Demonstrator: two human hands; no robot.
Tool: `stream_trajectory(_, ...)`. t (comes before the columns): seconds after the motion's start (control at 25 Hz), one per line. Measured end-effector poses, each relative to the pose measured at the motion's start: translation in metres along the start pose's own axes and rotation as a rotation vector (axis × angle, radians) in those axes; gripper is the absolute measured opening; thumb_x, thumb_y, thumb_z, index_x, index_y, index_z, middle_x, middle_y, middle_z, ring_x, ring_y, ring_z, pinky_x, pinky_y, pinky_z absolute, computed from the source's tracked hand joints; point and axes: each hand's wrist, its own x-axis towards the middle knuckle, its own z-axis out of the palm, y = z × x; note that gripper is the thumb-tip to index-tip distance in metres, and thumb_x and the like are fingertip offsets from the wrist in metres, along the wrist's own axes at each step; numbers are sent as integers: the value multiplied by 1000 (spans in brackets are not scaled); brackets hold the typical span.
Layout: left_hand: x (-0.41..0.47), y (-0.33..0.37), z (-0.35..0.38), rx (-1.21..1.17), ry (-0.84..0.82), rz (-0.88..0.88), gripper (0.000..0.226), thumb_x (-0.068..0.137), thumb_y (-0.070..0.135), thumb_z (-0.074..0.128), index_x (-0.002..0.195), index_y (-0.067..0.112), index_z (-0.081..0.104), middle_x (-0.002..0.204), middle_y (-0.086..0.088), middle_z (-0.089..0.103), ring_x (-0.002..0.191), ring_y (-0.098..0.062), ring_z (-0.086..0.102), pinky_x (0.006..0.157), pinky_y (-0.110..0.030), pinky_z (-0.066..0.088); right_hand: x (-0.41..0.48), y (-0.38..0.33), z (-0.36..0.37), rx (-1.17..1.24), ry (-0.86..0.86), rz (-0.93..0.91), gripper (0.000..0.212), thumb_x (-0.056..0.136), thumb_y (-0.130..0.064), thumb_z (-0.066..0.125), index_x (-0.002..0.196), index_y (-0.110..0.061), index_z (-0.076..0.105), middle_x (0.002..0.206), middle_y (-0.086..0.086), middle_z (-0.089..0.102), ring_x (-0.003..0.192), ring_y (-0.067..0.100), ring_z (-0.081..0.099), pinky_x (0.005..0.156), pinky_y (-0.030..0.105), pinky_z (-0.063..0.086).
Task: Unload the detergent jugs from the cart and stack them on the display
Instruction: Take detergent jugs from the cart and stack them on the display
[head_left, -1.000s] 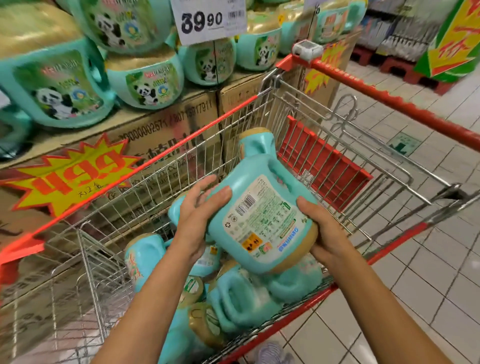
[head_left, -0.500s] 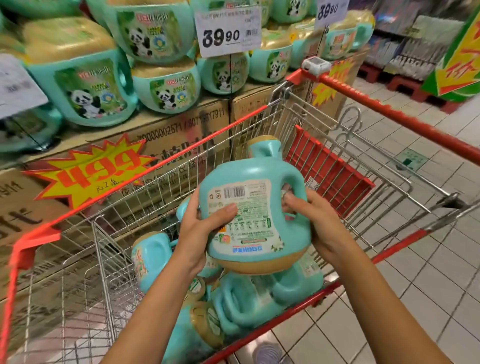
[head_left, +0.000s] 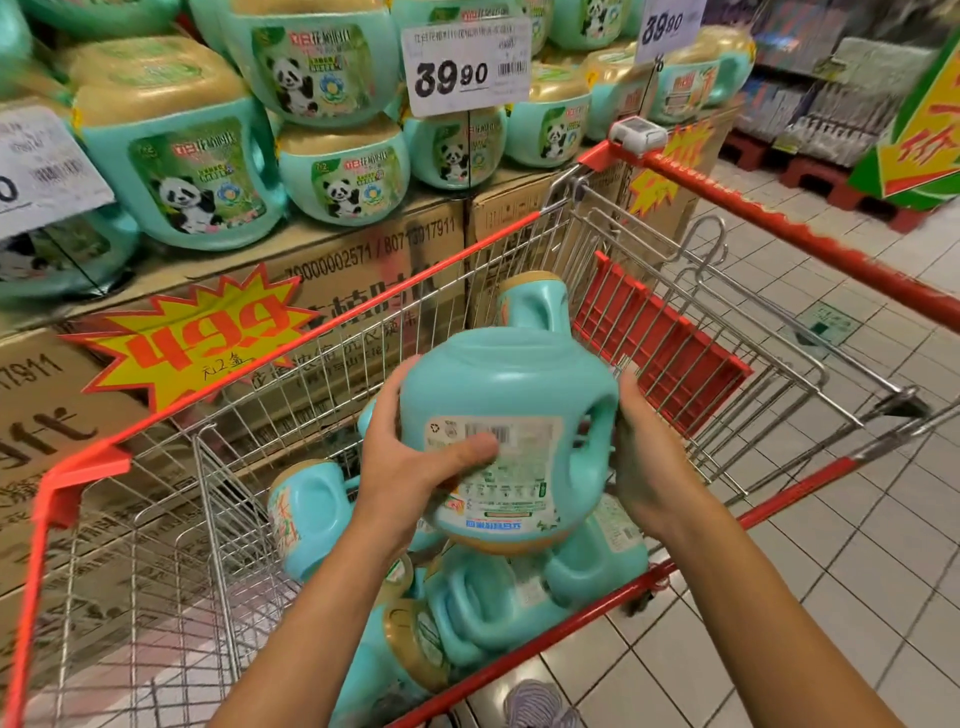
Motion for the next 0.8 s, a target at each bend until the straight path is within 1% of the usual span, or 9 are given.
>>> stream_trajectory(0.12, 1, 4, -9, 260, -25, 120, 100, 36, 39, 93, 125, 46, 49, 127, 12, 57, 114, -11, 60, 87, -36, 56, -2, -5, -10, 108, -201, 326, 61, 86, -71, 41, 128, -29, 57, 119, 16, 64, 101, 47, 64, 92, 71, 37)
stream_trajectory(0.2, 4, 9, -11, 193, -129, 99, 87, 50, 56, 86, 128, 41, 50, 130, 10, 57, 116, -13, 59, 92, -36, 54, -5, -4, -7, 215, -167, 341, 60, 84, -64, 49, 129, -25, 58, 131, 16, 56, 115, 53, 54, 86, 72, 43)
stream_trajectory(0.28, 6, 13, -6, 10, -117, -16, 73, 74, 80, 52, 125, 28, 60, 130, -1, 63, 119, -21, 59, 101, -41, 48, -4, 3, 1, 252, -96, 262, 47, 81, -50, 53, 114, -20, 66, 127, 11, 59, 114, 45, 54, 83, 65, 48)
stream_trajectory(0.36, 8, 16, -2, -34, -69, -208, 80, 82, 81, 23, 117, 25, 68, 121, -5, 69, 116, -24, 63, 105, -47, 43, -4, 11, 8, 295, -59, 162, 35, 76, -34, 48, 100, -15, 65, 114, 12, 60, 100, 35, 57, 84, 50, 46)
stream_trajectory(0.44, 8, 17, -1, 9, -101, -356, 72, 81, 77, 31, 118, 27, 67, 116, 0, 72, 108, -18, 68, 96, -42, 49, -4, 17, 8, 381, -12, 53, 38, 70, -21, 45, 103, -9, 60, 108, 15, 57, 95, 33, 55, 87, 45, 43)
stream_trajectory(0.52, 6, 15, -3, -55, -124, -522, 61, 77, 68, 52, 121, 28, 64, 113, 1, 73, 100, -15, 71, 83, -39, 56, -3, 19, 7, 401, 25, -60, 43, 72, -7, 39, 109, -4, 61, 105, 16, 62, 89, 31, 60, 81, 39, 50)
stream_trajectory(0.6, 2, 12, -3, -149, -107, -650, 69, 74, 57, 66, 133, 22, 57, 120, -5, 70, 102, -21, 70, 84, -43, 58, -4, 19, 7, 362, 36, -160, 51, 73, 5, 33, 115, -6, 59, 107, 14, 65, 89, 27, 63, 74, 37, 52)
stream_trajectory(0.68, -1, 6, -1, -203, -51, -663, 85, 71, 52, 72, 145, 24, 42, 129, -4, 65, 108, -23, 68, 89, -42, 56, -5, 15, 6, 318, 8, -250, 61, 68, 9, 33, 124, -6, 53, 120, 15, 60, 101, 27, 59, 80, 38, 50)
stream_trajectory(0.8, -6, -2, 2, -276, 4, -492, 97, 59, 37, 85, 145, 30, 40, 118, -2, 71, 101, -22, 71, 71, -33, 60, -8, 11, 6, 274, -58, -321, 71, 62, 3, 46, 132, -6, 48, 126, 16, 58, 104, 29, 58, 85, 45, 48)
